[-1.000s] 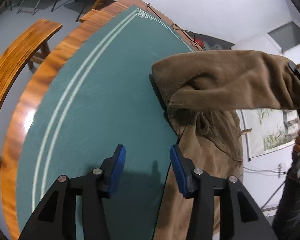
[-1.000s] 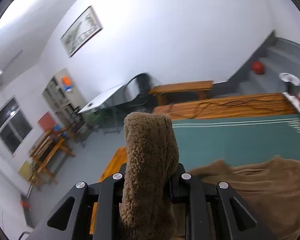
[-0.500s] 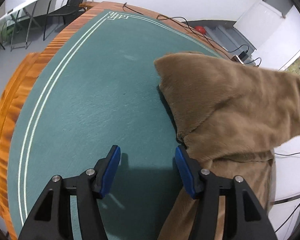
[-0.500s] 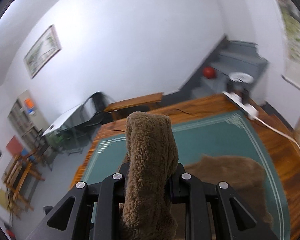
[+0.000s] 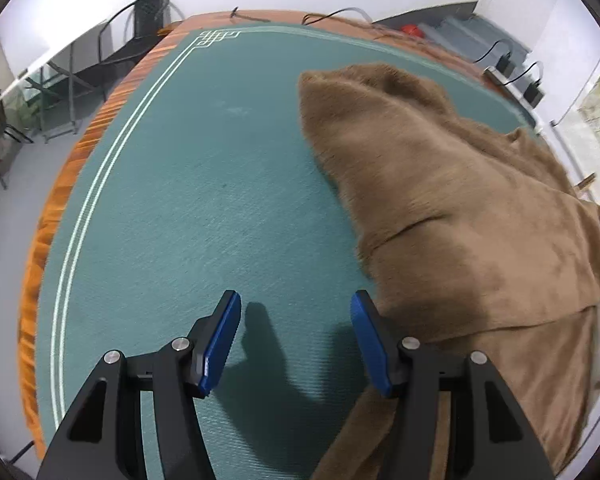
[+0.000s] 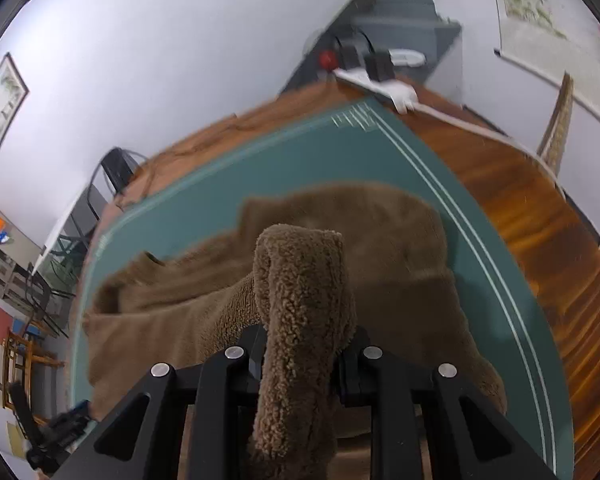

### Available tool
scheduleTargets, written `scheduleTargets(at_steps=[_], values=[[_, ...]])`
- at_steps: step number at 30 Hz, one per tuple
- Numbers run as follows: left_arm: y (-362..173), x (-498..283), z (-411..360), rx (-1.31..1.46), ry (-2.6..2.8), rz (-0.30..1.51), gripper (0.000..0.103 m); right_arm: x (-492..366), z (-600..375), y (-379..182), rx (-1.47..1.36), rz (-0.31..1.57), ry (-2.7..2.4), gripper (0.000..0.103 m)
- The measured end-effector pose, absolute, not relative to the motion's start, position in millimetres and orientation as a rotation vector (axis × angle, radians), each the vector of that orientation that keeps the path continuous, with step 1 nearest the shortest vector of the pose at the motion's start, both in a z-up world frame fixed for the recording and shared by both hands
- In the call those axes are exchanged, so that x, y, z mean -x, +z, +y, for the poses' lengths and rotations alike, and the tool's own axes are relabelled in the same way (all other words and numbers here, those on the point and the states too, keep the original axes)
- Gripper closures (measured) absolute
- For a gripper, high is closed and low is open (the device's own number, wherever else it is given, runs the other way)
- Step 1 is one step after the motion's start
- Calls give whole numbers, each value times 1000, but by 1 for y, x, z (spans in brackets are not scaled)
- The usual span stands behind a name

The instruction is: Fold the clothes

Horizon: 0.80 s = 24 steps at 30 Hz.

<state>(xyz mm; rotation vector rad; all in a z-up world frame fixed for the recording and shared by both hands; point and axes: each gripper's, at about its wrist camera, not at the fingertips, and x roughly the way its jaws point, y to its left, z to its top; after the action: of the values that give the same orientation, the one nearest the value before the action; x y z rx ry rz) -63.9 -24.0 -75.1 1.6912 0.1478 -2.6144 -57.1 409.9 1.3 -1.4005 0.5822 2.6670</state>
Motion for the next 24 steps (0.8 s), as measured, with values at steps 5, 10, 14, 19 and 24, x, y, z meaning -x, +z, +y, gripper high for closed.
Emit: scheduleTargets(at_steps=[5,10,14,19,24], values=[[-85,56,-20,-1711,-2550,74,41,57,421,-31,1512,577,2626,79],[-75,45,-21,-1672,-2543,90,41,55,427,-45,1599,573,2619,73],[-64,40,-20,-1633,-2532,85,41,49,440,-39,1567,499,2608,32],[-46,28,-17,-1564,-2552,135,41,28,446,-6,1423,334,2687,31],[-36,34,6,-1515,-2586,92,41,13,408,5,1490,117,2881,31]])
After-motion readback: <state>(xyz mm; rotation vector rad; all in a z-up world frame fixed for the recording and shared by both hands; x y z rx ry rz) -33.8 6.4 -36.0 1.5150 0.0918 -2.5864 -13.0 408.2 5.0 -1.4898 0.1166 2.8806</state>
